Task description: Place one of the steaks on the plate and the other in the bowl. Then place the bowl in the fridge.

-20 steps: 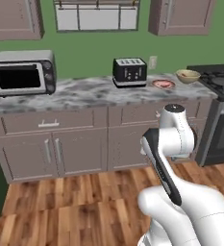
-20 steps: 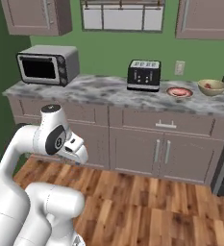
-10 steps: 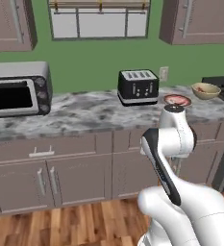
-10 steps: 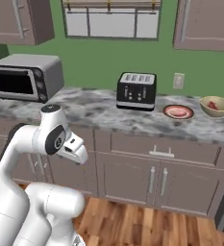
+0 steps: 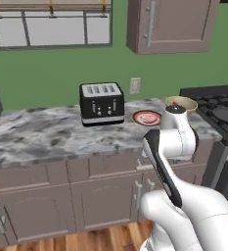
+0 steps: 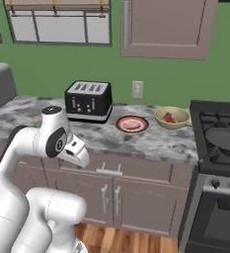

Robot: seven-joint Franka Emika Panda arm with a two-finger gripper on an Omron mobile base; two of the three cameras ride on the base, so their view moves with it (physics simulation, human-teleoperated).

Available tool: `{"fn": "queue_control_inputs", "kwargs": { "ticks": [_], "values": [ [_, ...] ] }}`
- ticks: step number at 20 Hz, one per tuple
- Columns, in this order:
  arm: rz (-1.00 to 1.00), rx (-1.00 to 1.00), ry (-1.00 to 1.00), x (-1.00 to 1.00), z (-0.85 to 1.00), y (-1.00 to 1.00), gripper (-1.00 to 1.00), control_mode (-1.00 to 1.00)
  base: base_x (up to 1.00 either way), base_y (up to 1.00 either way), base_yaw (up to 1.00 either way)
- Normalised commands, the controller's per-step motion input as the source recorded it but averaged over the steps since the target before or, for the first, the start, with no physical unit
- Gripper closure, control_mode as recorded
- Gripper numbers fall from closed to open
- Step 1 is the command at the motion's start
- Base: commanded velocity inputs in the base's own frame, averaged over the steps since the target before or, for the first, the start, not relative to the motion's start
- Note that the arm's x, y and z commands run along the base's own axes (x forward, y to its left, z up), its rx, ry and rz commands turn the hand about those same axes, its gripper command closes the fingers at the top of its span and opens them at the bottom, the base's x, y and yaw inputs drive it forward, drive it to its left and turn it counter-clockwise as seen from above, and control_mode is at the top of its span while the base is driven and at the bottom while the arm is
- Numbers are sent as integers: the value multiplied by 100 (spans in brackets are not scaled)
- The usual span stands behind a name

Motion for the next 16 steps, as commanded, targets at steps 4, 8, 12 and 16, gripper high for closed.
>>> {"fn": "queue_control_inputs", "kwargs": {
  "ticks": [4, 8, 12, 16],
  "values": [
    [0, 0, 0, 0, 0, 0, -100, 100, 11, -94, -26],
    [0, 0, 0, 0, 0, 0, -100, 100, 51, -51, -27],
    [0, 0, 0, 0, 0, 0, -100, 100, 72, -15, -36],
    [0, 0, 0, 0, 0, 0, -100, 100, 37, 5, -19]
  ]
}}
